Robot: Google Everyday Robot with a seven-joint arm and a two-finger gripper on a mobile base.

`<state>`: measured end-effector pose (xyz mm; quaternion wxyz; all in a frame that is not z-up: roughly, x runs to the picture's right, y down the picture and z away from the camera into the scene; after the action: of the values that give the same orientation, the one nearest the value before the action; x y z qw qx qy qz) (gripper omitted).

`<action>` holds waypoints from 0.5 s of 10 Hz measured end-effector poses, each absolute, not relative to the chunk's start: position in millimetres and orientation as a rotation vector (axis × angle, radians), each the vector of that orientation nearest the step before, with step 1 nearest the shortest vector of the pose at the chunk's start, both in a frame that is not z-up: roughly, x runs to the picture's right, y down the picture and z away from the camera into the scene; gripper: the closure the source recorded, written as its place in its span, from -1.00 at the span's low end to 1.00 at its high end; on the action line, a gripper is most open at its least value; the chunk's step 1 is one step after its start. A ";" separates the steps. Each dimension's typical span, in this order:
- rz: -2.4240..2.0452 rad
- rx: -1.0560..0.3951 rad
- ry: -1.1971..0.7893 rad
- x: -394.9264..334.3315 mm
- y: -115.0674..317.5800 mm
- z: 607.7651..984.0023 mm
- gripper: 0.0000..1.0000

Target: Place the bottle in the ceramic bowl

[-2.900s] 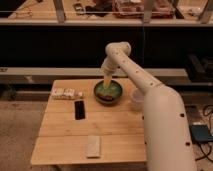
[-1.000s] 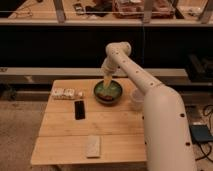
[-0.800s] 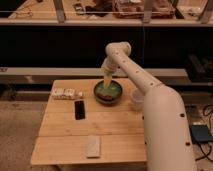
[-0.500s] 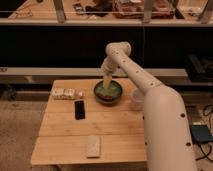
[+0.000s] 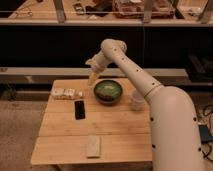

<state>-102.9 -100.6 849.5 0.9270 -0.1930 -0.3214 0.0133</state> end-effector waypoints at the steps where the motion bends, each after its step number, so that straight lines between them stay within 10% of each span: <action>1: 0.029 -0.395 -0.666 -103.5 -100.0 848.8 -0.60; 5: 0.030 -0.395 -0.667 -104.2 -100.3 848.5 -0.60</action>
<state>-104.2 -100.3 848.5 0.9257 -0.1927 -0.3253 0.0145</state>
